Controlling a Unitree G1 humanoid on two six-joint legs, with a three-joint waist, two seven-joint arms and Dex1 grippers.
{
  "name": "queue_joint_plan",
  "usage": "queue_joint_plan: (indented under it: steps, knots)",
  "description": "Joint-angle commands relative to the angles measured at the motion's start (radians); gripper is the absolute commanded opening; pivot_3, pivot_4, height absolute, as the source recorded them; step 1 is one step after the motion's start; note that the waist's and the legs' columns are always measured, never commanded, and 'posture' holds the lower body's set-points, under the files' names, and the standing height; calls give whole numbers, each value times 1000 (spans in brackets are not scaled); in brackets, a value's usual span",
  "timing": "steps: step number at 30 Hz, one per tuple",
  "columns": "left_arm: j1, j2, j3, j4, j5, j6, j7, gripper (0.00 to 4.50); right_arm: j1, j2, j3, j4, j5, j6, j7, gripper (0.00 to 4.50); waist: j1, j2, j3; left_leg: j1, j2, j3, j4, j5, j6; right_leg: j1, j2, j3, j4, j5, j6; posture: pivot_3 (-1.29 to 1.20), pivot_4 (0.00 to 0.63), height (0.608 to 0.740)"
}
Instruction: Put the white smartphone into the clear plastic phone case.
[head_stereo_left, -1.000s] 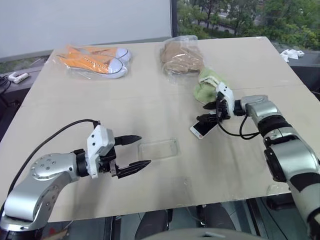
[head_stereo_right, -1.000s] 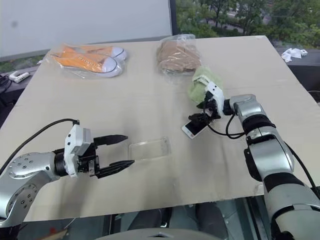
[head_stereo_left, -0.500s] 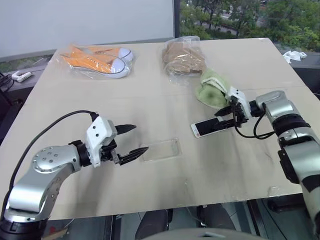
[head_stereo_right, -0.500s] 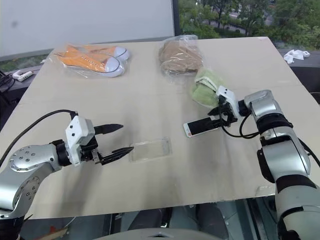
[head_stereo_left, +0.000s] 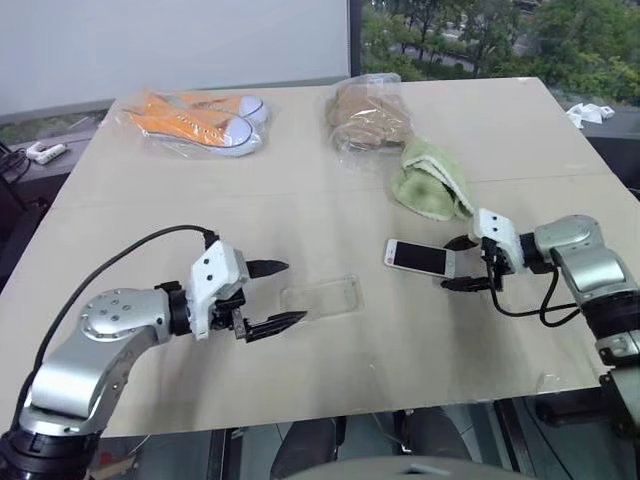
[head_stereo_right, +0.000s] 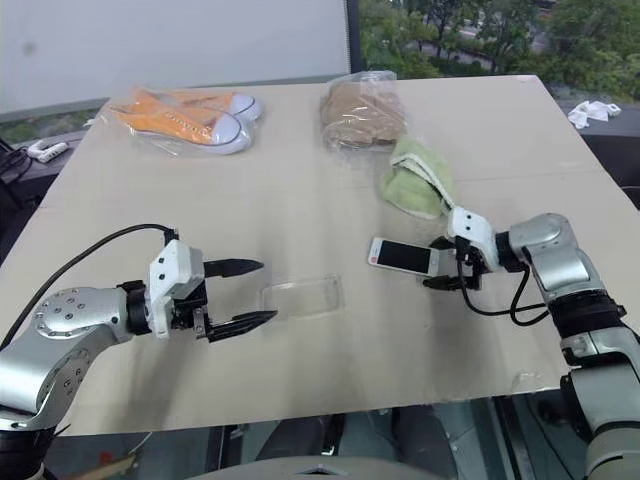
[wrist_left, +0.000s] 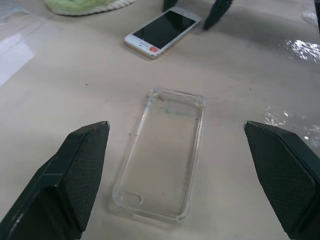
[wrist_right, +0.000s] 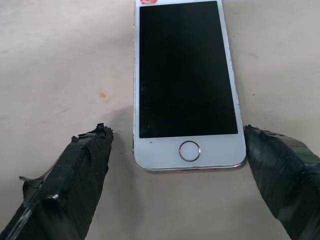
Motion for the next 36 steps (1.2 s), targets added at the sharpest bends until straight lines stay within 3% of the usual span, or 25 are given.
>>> queue_joint_plan:
  steps: [1,3,8,20,27,31,36]
  knots:
    - [-22,12,-5,10,8,-28,-18,4435,32,13,25,-10,-27,46,-52,4500,-7,-1,0,1,0,0,0,0,0,1,0,0,0,0,0,0,150,740]
    - [-26,17,-12,14,8,-26,-30,4435,41,11,28,-17,-27,52,-61,4500,-12,-1,0,2,0,0,0,0,0,2,0,0,0,0,0,0,150,740]
    - [-14,39,-18,8,-16,5,-70,4500,54,11,25,-29,-19,62,-84,2876,-13,-1,-1,2,0,0,0,0,0,2,0,0,0,0,0,0,150,740]
    - [6,39,14,43,2,-31,-74,4500,62,12,-5,-103,43,83,-68,2878,-13,-1,0,2,0,0,0,0,0,2,0,0,0,0,0,0,150,740]
    - [-2,54,77,172,20,-86,-90,4500,30,29,3,-389,125,252,-74,2878,-17,1,1,-3,0,0,0,0,0,-3,0,1,1,0,0,0,150,740]
    - [-33,65,77,225,29,-112,-112,4500,17,20,73,-581,141,369,-66,2878,-11,1,1,-4,0,0,0,0,0,-3,0,0,-1,0,0,0,150,740]
    - [-69,51,47,239,37,-117,-119,4500,-16,25,176,-680,102,428,-104,2878,-12,1,1,-5,0,-1,0,0,0,-4,-1,-1,-1,0,0,0,150,740]
